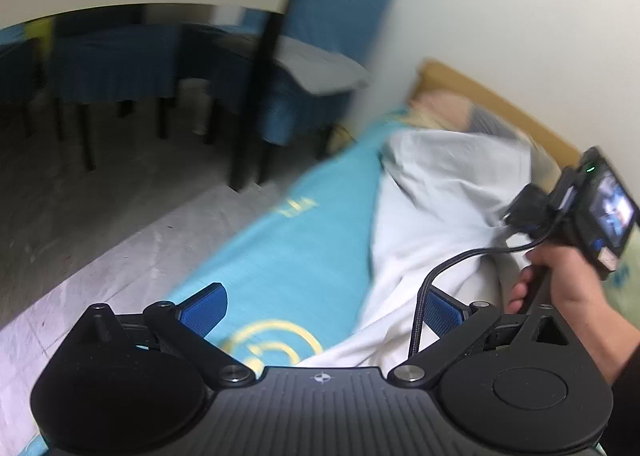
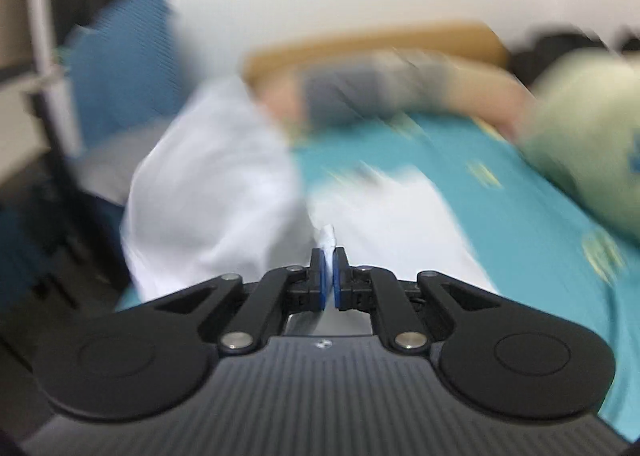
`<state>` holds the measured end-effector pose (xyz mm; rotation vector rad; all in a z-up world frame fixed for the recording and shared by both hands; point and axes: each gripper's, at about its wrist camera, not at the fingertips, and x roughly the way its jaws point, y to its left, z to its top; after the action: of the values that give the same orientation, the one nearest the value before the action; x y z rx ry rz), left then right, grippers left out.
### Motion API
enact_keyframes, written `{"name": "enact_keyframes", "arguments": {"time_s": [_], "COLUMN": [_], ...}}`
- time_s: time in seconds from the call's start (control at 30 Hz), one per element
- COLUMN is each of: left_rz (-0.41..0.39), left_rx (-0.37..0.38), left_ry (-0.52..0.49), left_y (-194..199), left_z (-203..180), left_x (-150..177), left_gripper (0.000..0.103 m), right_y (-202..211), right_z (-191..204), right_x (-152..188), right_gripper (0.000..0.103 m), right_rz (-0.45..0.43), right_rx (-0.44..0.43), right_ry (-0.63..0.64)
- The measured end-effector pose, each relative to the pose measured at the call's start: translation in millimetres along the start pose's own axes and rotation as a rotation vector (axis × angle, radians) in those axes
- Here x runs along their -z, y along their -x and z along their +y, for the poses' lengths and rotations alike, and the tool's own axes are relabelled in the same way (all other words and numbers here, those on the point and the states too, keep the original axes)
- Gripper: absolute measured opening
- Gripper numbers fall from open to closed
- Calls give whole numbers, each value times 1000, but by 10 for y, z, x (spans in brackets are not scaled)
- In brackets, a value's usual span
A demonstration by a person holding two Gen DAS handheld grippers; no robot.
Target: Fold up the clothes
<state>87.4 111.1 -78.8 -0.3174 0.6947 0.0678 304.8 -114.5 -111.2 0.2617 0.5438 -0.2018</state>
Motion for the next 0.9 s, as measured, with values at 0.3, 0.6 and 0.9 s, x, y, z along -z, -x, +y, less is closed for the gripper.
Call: {"name": "enact_keyframes", "arguments": {"time_s": [0.3, 0.6, 0.9], "left_rz": [11, -55, -127], "left_rx": [55, 43, 85], "left_ry": [-89, -135, -154], "left_y": [-15, 236, 1002], "left_z": [-171, -281, -301], "left_x": [126, 81, -46], "left_gripper": [102, 102, 102], "right_y": [-69, 745, 2513], "right_z": [-300, -349, -875], "right_x": [215, -43, -37], "right_gripper": [77, 77, 77], "right_rz": [66, 49, -1], "right_rx": [-120, -239, -291], "right_ry": [34, 30, 11]}}
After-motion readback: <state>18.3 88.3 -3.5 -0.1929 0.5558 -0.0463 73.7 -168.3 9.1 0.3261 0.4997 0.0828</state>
